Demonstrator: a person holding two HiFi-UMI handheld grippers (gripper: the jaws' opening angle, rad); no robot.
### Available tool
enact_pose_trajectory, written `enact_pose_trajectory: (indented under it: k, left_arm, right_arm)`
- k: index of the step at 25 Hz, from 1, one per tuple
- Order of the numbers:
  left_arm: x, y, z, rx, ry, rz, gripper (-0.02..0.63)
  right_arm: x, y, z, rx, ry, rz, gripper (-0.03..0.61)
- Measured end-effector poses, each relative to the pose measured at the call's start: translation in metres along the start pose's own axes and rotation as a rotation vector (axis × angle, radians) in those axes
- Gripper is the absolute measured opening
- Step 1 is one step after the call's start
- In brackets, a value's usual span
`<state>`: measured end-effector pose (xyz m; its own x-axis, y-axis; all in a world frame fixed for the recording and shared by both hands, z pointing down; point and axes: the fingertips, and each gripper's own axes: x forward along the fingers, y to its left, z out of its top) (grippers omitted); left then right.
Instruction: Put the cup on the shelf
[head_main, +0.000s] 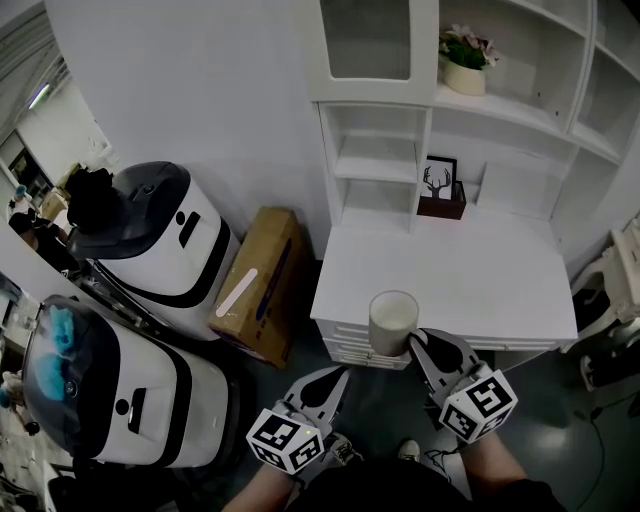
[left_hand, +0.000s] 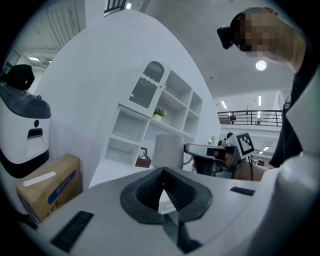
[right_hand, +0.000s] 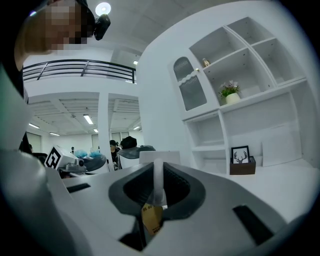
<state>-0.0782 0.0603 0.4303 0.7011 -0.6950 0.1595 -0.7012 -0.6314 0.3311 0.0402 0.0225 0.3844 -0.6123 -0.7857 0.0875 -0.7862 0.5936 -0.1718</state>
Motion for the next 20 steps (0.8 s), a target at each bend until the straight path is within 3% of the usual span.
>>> enact_pose_trajectory:
  k: [20]
  left_arm:
    - [-0.005, 0.036, 0.017, 0.025, 0.003, -0.129, 0.005]
  right_arm:
    - [0.035, 0.023, 0.006, -0.006, -0.036, -0.107, 0.032]
